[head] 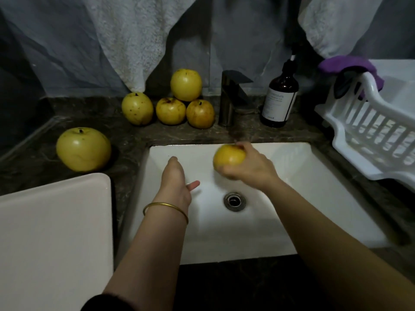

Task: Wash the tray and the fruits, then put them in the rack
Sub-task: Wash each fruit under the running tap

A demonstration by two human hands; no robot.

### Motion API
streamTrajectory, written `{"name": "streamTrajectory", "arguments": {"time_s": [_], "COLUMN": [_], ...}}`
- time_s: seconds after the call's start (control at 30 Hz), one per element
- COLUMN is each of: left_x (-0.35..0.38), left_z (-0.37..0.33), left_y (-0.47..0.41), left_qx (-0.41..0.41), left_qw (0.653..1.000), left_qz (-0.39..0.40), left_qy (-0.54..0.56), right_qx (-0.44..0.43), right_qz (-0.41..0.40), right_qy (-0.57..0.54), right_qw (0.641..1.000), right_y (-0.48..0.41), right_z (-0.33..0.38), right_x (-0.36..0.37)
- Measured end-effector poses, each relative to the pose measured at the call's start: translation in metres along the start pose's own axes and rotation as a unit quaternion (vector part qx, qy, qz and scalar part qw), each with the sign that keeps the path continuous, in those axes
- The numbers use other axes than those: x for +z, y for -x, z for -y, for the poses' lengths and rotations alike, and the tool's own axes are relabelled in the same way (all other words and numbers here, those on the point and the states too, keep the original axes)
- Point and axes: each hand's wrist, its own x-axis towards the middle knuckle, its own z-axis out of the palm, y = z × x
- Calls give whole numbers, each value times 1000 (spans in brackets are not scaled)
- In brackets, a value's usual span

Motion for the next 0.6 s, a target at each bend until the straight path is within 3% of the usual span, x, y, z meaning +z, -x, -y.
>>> {"name": "streamTrajectory", "arguments": {"time_s": [0.17,0.2,0.27,0.3,0.4,0.47,0.5,0.53,0.6], "left_x": [0,0,0,0,2,3,3,3,1], "left_z": [-1,-1,-1,0,-1,-3,-4,-3,0], "left_y": [-7,-7,-7,-7,-4,-7,-9,-12,-12], "left_qx": [1,-1,-3,-6,-10,11,24,41,50], "left_qw": [1000,1000,1000,1000,1000,1000,999,998,998], "left_qz": [-8,-10,-9,-6,7,-18,-38,-48,-26], "left_qy": [-1,0,2,3,7,-5,-17,-28,-28], "right_qx": [-60,-18,-4,-15,-137,-90,-24,6,7], "right_qz": [-20,-20,-33,-17,-1,-9,5,-6,-24], "right_qy": [36,50,138,123,109,63,35,57,74], "right_qw": [997,998,990,992,985,994,999,998,997], "right_y": [1,1,1,1,5,0,2,4,1], "right_z": [-3,-3,-6,-10,-9,-5,-4,-4,-9], "right_x": [-3,-3,1,2,-8,-8,-4,0,2]}}
